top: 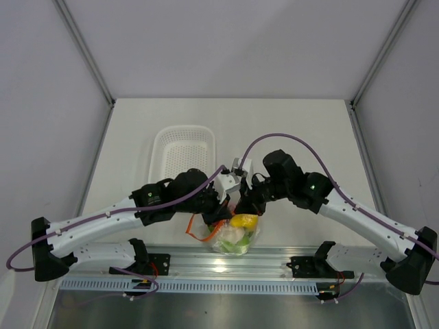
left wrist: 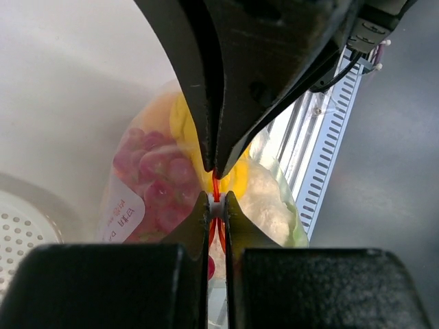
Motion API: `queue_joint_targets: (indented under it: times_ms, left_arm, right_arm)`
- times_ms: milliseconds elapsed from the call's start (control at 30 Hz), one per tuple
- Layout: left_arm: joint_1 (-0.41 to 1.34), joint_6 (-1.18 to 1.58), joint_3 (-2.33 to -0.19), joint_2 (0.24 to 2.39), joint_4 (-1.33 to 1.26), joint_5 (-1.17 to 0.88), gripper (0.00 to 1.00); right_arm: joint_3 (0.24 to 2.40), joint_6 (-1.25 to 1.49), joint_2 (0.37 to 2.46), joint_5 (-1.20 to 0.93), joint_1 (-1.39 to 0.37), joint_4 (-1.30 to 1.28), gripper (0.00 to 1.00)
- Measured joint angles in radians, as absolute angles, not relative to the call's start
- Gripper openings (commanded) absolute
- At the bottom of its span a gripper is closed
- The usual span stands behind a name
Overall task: Place the food in the zip-top bag and seal the zipper
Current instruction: Zip the zipper food storage bag at the center of the board.
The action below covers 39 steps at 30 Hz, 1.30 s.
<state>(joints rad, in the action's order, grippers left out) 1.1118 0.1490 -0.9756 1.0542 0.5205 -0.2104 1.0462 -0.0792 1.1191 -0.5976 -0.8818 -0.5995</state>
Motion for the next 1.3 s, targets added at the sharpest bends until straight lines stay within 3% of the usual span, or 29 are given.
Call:
queue_joint_targets:
  times_ms: [600,900,1233,1267,1300]
  left_arm:
    - [1.085,0.191,-1.019,1.113,0.56,-0.068,0.01]
    - [1.085,0.252,-1.039,1.113,0.599,0.024,0.01]
    - [1.089,0.27,-1.047,1.099,0.656,0.014,0.0]
    - [1.089,0.27,-1.047,1.096,0.658,0.007,0.01]
    - [1.089,0.269,-1.047,1.093,0.659,-0.002,0.01]
  right_arm:
    - [0.942,0.271,1.11,-0.024,-0.969,-0.472,0.0]
    - [0.889,0.438,1.12,0.046,-0.915,-0.417,0.0]
    - [0.845,0.44,1.115,0.134,-0.846,-0.44,0.0]
    - [0.841,0.421,1.106,0.129,-0.843,-0.446,0.02]
    - [0.841,0.403,1.091,0.119,-0.843,-0.453,0.12]
